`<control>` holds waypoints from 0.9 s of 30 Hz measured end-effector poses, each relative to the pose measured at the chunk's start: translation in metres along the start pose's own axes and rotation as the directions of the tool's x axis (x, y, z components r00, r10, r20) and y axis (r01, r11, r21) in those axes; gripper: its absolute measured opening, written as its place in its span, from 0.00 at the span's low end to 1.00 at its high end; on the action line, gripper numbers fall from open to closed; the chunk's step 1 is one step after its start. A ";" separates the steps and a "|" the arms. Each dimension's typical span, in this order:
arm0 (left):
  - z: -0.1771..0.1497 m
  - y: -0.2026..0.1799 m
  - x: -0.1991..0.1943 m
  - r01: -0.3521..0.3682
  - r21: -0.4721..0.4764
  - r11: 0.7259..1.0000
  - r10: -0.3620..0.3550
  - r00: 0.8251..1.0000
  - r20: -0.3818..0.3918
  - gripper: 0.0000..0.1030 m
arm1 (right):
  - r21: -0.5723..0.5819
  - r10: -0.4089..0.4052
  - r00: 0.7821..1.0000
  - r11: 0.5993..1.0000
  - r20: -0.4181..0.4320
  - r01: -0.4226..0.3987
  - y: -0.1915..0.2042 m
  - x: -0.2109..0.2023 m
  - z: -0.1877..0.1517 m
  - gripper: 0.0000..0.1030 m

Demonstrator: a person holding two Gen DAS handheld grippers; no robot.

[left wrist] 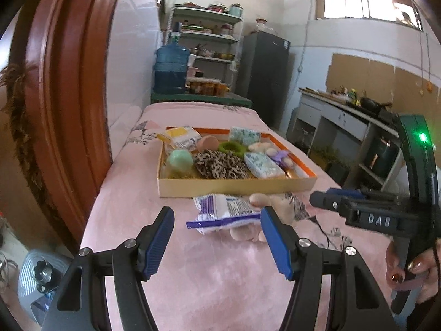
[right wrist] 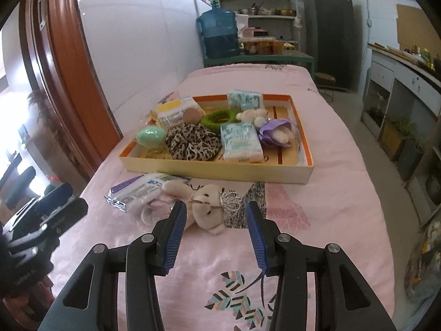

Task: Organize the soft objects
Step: 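Lift both open tools away from the tray toward the remaining items, then grasp the cartoon-printed wipe pack with left tool while right tool grasps the white plush bunny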

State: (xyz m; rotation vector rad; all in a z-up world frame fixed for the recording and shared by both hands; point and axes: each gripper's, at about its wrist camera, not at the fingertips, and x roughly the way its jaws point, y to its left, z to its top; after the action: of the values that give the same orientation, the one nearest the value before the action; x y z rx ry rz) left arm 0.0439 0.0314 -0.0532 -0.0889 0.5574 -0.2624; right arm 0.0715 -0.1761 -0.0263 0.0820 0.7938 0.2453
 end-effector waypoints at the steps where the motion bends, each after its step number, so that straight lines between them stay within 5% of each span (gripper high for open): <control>1: -0.002 -0.002 0.002 0.004 0.013 1.000 -0.004 1.000 -0.006 0.63 | 0.005 0.001 1.000 1.000 -0.003 -0.001 -0.001 0.001 -0.001 0.45; 7: -0.012 -0.020 0.015 0.001 0.182 0.983 0.007 0.999 -0.047 0.63 | 0.019 0.006 1.000 1.000 -0.019 -0.006 -0.007 0.008 -0.004 0.45; 11: -0.014 -0.037 0.014 -0.064 0.385 0.921 0.064 0.998 0.013 0.63 | 0.033 0.009 1.000 0.999 -0.024 -0.008 -0.011 0.011 -0.006 0.45; 19: -0.030 -0.053 0.032 -0.068 0.744 0.664 0.035 0.998 0.061 0.63 | 0.038 0.004 0.999 0.999 -0.034 -0.002 -0.014 0.016 -0.009 0.45; 22: -0.037 -0.056 0.043 -0.052 0.811 0.582 0.022 0.999 0.048 0.51 | 0.042 0.004 0.999 0.999 -0.041 -0.003 -0.015 0.019 -0.009 0.45; 27: -0.031 -0.050 0.064 0.004 0.805 0.594 0.016 1.000 -0.017 0.30 | 0.041 0.003 0.999 0.999 -0.049 -0.001 -0.015 0.023 -0.009 0.45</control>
State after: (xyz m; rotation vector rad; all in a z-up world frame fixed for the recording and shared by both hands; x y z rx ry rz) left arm 0.0683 -0.0340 -0.1042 0.8217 0.4139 -0.4943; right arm 0.0837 -0.1853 -0.0508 0.1156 0.8477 0.2341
